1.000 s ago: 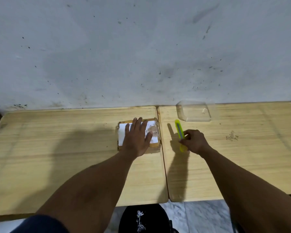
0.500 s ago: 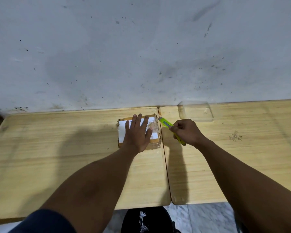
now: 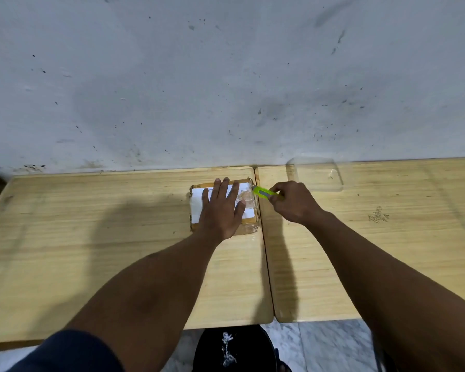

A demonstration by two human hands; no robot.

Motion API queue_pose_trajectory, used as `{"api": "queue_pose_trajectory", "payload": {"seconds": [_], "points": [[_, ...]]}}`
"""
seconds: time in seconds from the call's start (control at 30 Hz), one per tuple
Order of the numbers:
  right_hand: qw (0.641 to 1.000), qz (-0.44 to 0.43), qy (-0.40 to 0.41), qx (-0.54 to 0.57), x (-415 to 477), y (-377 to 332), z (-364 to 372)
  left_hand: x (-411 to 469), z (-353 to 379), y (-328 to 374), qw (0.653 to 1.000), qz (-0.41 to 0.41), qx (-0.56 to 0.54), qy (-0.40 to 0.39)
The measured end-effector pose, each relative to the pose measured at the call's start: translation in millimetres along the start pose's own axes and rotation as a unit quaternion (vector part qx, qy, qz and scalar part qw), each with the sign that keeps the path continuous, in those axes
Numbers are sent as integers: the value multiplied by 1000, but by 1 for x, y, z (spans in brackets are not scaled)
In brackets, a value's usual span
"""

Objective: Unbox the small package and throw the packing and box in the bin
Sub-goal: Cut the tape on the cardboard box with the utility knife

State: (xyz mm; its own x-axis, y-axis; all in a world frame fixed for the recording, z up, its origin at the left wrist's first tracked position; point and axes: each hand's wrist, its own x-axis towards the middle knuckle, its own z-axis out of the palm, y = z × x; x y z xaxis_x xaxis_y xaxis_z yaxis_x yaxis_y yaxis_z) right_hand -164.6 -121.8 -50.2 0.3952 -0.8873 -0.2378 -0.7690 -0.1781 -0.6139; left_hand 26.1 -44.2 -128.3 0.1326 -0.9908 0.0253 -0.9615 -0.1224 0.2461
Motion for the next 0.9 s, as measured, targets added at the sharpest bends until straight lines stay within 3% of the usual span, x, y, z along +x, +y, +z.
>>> {"api": "queue_pose_trajectory", "payload": {"seconds": [0.07,0.27,0.9], "points": [[998,-4,0,-56,5,-7,-4,0,1,0,1000,4,1,5],[996,58,-68,20,16,-18,0,3,-2,4,1000,-20,2,-9],[995,95,-42,4,-7,-34,6,3,-4,8,999,-25,19,-32]]}}
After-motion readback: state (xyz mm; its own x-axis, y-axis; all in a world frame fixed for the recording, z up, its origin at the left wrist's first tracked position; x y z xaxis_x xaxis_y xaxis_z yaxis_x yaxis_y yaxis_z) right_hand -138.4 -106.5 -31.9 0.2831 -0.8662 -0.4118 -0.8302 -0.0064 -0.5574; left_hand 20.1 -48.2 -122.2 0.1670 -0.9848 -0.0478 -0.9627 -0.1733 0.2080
